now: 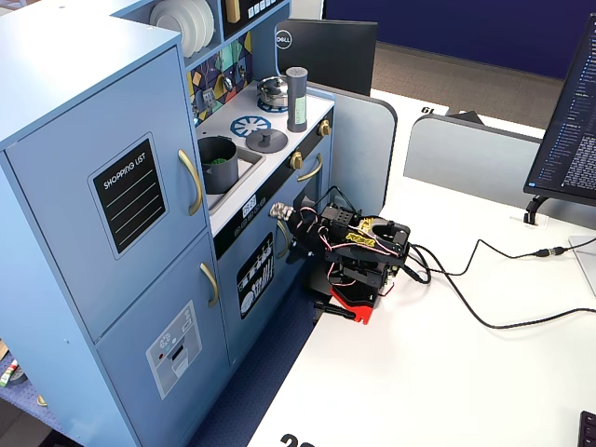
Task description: Put salt in the gray recipient
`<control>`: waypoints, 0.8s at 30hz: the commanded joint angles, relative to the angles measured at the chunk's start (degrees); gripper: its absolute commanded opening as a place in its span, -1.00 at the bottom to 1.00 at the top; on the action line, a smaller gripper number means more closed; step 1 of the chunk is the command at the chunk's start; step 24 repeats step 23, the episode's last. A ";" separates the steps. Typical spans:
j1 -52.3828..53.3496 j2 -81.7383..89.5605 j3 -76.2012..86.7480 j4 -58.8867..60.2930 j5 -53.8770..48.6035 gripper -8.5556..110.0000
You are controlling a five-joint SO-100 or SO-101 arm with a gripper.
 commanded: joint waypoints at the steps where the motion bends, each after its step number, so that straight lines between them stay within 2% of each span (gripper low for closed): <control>1: -1.32 2.29 -0.44 10.11 -1.58 -0.82; 2: -0.97 2.29 -0.44 9.67 3.43 -0.81; 3: -0.79 2.29 -0.44 9.58 3.96 -0.80; 7: -0.79 2.29 -0.44 10.11 0.18 -0.78; 24: -0.70 2.29 -0.44 10.11 0.44 -0.77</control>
